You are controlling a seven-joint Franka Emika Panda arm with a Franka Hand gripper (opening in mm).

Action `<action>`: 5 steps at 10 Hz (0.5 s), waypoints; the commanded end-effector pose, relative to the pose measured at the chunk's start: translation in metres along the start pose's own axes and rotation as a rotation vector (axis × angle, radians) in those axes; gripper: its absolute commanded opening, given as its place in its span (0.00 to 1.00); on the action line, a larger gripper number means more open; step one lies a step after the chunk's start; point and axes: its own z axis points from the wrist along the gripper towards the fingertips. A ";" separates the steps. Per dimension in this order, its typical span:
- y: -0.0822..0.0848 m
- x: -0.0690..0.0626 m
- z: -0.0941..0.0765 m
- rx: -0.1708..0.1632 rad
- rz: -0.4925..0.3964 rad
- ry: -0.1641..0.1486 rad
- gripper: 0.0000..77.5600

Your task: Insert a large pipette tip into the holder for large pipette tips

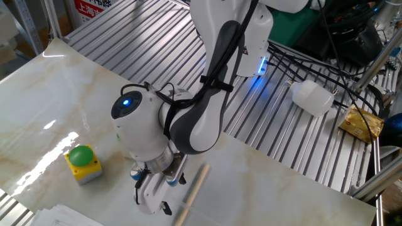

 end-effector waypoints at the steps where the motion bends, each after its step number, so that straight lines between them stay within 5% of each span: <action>1: 0.000 -0.003 0.004 -0.006 -0.009 0.000 1.00; 5: -0.001 -0.004 0.005 -0.008 0.002 0.038 1.00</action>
